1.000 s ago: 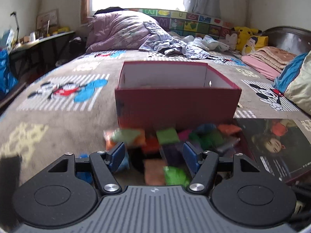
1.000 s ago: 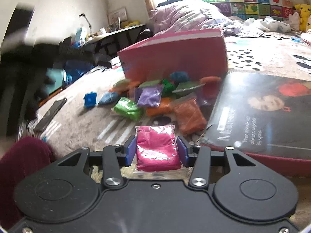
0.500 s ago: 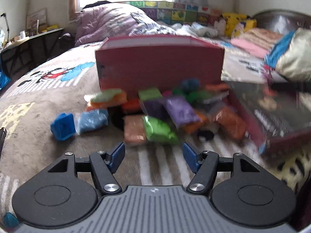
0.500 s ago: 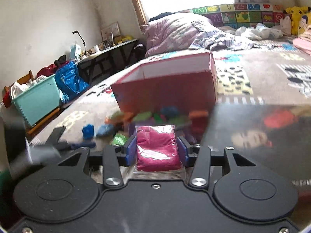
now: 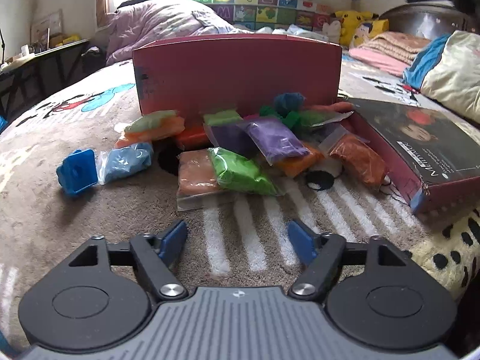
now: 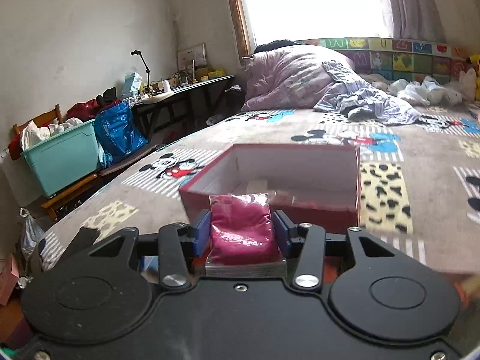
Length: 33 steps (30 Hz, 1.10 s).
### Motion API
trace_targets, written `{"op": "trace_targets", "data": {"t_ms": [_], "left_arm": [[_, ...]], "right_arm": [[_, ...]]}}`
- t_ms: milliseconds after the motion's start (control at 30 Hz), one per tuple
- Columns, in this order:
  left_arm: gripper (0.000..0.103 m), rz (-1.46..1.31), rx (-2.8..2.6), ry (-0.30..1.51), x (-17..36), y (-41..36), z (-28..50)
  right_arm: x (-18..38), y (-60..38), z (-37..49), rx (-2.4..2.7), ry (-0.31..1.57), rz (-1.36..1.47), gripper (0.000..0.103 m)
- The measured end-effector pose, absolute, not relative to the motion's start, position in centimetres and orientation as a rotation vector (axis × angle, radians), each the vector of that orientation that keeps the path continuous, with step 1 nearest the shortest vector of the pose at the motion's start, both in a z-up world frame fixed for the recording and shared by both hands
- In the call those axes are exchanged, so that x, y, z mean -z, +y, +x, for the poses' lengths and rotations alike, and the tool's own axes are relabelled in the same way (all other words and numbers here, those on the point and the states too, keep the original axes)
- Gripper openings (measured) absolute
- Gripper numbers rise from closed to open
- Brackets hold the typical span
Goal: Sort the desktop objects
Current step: 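Lower the magenta bag into the red box and open right tool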
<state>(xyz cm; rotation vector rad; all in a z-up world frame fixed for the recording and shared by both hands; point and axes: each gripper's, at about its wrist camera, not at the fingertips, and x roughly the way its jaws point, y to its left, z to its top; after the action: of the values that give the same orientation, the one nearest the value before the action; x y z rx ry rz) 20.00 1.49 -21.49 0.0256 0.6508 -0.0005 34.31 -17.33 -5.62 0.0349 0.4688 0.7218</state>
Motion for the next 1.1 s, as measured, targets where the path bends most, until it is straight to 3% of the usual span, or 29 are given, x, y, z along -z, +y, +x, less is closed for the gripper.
{"op": "trace_targets", "data": {"t_ms": [400, 800, 1100], "left_arm": [[0.084, 0.074, 0.032, 0.633, 21.3, 1.3, 19.9], [0.084, -0.042, 0.058, 0.384, 17.3, 3.0, 18.8], [0.084, -0.092, 0.051, 0.326, 15.8, 3.9, 19.1]], "right_arm": [[5.5, -14.2, 43.8, -0.657, 0.598, 0.042, 0.045], [7.6, -10.0, 50.0, -0.580, 0.774, -0.116, 0.046], [9.0, -7.8, 52.2, -0.546, 0.852, -0.234, 0.046]]}}
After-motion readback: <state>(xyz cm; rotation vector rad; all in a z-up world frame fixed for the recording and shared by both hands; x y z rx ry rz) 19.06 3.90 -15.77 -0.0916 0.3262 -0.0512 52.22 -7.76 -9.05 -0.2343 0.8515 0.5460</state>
